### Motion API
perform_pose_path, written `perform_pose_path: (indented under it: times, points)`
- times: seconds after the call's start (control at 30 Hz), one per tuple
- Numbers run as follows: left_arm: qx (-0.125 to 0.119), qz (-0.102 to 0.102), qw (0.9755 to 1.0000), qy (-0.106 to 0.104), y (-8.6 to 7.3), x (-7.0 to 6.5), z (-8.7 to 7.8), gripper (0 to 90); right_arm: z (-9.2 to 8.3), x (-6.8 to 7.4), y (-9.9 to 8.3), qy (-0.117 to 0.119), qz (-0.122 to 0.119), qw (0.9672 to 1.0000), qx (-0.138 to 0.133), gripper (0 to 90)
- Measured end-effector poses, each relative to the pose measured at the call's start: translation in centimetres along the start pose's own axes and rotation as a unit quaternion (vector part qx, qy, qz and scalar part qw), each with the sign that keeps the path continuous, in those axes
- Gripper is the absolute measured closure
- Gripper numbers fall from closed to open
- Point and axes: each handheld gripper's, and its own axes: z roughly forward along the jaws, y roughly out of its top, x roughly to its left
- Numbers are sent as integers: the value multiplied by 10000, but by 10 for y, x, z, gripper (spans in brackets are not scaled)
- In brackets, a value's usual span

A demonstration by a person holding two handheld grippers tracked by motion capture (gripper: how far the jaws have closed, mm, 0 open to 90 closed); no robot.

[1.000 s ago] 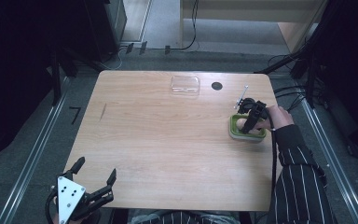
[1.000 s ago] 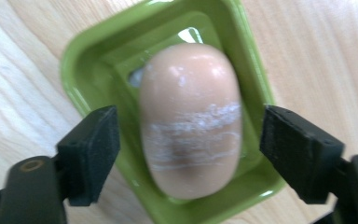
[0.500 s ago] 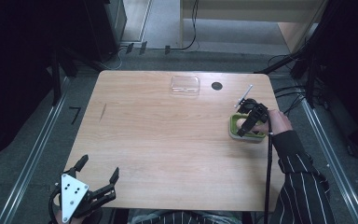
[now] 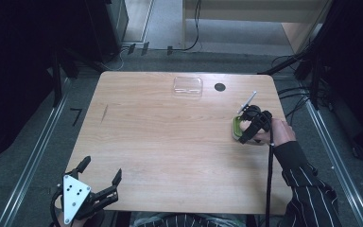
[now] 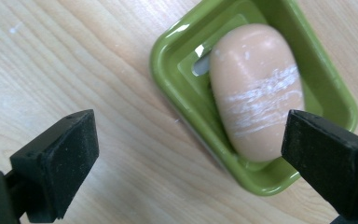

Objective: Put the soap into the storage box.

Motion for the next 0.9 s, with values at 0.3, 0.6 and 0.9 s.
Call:
perform_pose_path:
  times: [0.3, 0.6, 0.9]
  points:
    - [1, 0, 10000, -6, 0, 0, 1, 95, -7, 18, -13, -92, -51, 9999, 82, 41]
    - [-3, 1, 10000, -11, 0, 0, 1, 96, -9, 36, -28, -140, -177, 9997, 55, 41]
    - [-9, -8, 10000, -16, 0, 0, 1, 96, -9, 55, -46, -237, -264, 9994, 6, 42]
